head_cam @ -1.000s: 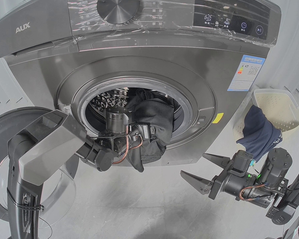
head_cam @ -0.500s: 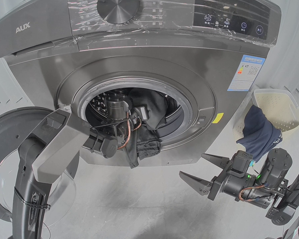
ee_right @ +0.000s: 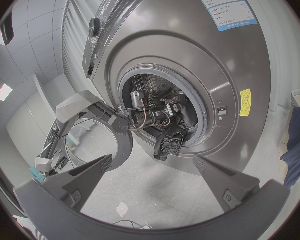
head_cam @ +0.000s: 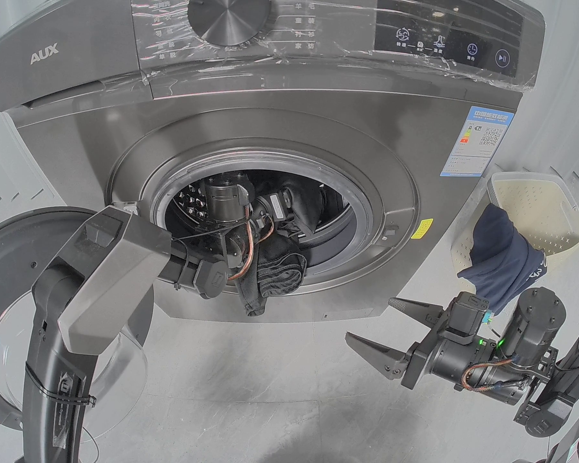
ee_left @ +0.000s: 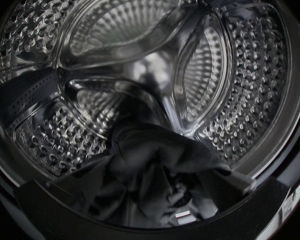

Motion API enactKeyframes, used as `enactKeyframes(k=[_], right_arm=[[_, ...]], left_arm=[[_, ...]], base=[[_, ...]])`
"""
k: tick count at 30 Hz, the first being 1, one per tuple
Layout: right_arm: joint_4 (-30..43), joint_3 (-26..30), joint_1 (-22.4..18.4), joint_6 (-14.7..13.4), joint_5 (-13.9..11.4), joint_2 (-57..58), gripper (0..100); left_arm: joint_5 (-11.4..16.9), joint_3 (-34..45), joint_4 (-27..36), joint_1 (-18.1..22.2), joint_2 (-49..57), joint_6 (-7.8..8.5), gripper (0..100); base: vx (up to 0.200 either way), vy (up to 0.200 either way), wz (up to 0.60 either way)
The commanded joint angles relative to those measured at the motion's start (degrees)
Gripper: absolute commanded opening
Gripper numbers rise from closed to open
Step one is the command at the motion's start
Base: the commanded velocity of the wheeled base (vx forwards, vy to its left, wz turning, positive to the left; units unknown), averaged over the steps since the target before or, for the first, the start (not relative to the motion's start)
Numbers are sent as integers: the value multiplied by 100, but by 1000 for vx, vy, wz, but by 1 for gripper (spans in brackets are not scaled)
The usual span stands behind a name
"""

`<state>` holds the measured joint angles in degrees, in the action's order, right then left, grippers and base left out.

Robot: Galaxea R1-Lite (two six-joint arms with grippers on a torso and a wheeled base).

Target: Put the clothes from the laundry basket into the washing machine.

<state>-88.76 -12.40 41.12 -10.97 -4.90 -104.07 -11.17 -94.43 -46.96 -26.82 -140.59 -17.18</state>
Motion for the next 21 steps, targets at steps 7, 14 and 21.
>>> enactKeyframes(k=[7, 14, 21], right_arm=[[-1, 1, 1, -1, -2, -17, 100], [-1, -8, 1, -1, -2, 1, 100], [-1, -43, 1, -1, -2, 1, 100]], left_arm=[[194, 1541, 776, -342, 876, -40, 100], [255, 1735, 1031, -306, 806, 21, 100], [273, 1665, 1040, -280, 647, 153, 0]], base=[[0, 0, 0], [0, 0, 0], [0, 0, 0]])
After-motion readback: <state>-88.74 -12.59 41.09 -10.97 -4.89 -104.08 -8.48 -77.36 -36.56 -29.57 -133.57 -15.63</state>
